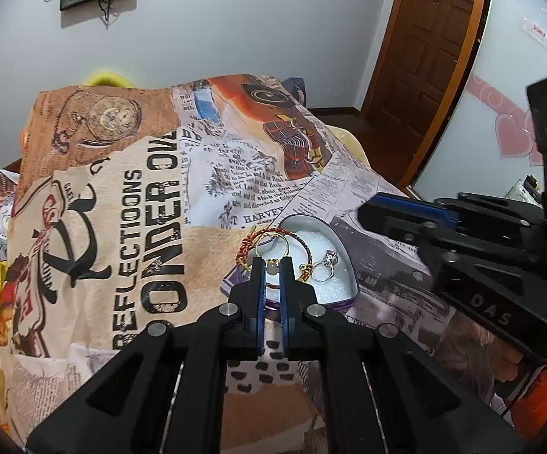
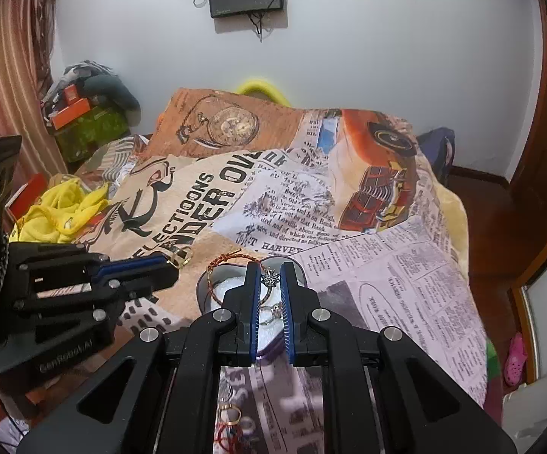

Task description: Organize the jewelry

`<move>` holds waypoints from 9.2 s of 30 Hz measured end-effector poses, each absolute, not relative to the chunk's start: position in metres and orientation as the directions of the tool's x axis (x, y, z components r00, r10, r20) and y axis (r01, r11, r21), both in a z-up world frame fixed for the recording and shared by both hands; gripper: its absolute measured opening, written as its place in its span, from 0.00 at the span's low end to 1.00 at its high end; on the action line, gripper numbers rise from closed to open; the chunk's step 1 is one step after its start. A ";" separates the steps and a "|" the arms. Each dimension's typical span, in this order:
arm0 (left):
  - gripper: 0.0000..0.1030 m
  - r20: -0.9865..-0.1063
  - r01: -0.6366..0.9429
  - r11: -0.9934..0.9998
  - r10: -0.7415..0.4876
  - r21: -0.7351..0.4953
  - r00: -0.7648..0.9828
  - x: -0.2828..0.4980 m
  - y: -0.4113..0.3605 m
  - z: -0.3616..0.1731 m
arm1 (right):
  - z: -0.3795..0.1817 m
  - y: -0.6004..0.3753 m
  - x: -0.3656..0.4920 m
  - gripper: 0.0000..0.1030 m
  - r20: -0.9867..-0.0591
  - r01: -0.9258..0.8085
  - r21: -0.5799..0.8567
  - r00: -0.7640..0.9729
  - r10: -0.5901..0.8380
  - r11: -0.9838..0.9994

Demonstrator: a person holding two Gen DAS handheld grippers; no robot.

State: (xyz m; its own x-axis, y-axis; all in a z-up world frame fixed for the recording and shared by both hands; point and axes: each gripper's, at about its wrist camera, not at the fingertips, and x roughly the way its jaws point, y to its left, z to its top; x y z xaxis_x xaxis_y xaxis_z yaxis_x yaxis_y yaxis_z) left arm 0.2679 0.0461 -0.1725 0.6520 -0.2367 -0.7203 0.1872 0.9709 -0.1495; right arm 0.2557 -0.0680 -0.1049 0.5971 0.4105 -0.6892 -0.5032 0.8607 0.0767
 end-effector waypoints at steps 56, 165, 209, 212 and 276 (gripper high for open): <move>0.24 -0.717 0.117 0.987 -0.159 -0.108 0.679 0.205 0.049 -0.125 | -0.067 -0.095 0.210 0.26 -0.711 -0.474 0.064 0.596 0.374 0.878; 0.05 -0.787 0.175 0.975 -0.212 -0.134 0.580 0.204 0.013 -0.188 | -0.103 -0.140 0.203 0.08 -0.715 -0.448 0.137 0.572 0.402 0.883; 0.37 -0.854 0.230 0.962 -0.242 -0.148 0.461 0.238 0.019 -0.235 | -0.135 -0.057 0.278 0.08 -0.770 -0.536 0.168 0.453 0.449 0.827; 0.37 -0.854 0.243 0.960 -0.241 -0.139 0.462 0.239 0.015 -0.236 | -0.139 -0.057 0.280 0.08 -0.784 -0.531 0.172 0.437 0.442 0.830; 0.06 -0.777 0.161 0.973 -0.228 -0.164 0.587 0.210 0.053 -0.194 | -0.143 -0.054 0.213 0.19 -0.801 -0.576 0.110 0.432 0.415 0.810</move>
